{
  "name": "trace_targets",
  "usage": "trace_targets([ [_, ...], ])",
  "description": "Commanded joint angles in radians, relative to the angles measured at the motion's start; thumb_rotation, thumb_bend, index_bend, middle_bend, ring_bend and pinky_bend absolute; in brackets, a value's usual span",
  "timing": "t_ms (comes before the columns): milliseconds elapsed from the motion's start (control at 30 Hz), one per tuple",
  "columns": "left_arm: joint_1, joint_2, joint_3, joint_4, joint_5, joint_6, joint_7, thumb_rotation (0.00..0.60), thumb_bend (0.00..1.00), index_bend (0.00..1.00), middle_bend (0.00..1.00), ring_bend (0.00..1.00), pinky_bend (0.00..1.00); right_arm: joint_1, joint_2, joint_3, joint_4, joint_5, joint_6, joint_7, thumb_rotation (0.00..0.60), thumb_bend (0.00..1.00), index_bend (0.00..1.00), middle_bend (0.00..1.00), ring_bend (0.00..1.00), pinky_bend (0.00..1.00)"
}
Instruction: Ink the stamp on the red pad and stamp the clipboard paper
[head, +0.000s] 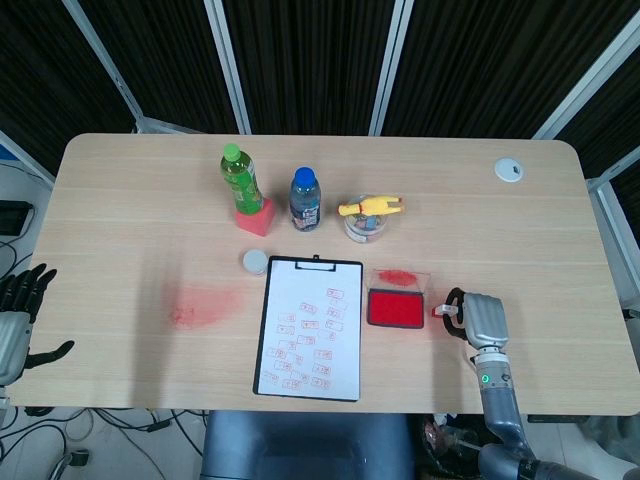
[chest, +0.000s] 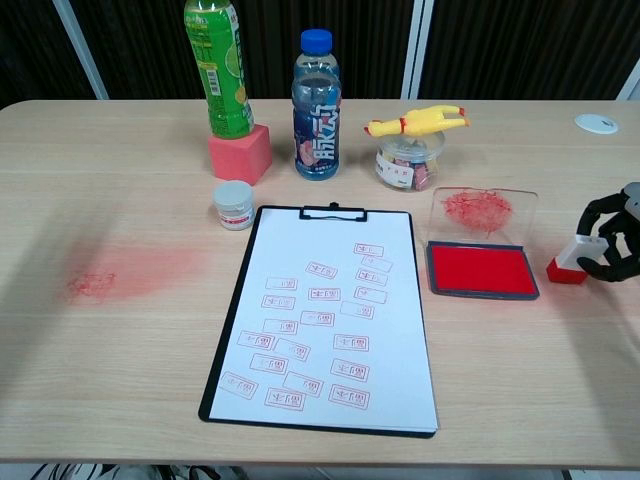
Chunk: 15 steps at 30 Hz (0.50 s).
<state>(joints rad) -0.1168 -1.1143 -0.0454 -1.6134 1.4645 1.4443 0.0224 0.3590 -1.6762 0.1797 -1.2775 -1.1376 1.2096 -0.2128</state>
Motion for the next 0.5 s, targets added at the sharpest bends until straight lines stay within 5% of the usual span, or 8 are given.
trace_targets([
  [33,0.000,0.000,0.000,-0.001,-0.001,-0.001,0.001,0.600,0.04,0.00,0.00,0.00,0.00,-0.002,-0.001,0.001,-0.001,0.000,0.000,0.002,0.600,0.58,0.88,0.73,0.82,0.87],
  [500,0.001,0.002,-0.002,0.001,0.001,0.002,-0.007,0.600,0.04,0.00,0.00,0.00,0.00,-0.007,-0.009,0.001,0.002,-0.011,0.006,-0.002,0.600,0.58,0.89,0.74,0.82,0.87],
])
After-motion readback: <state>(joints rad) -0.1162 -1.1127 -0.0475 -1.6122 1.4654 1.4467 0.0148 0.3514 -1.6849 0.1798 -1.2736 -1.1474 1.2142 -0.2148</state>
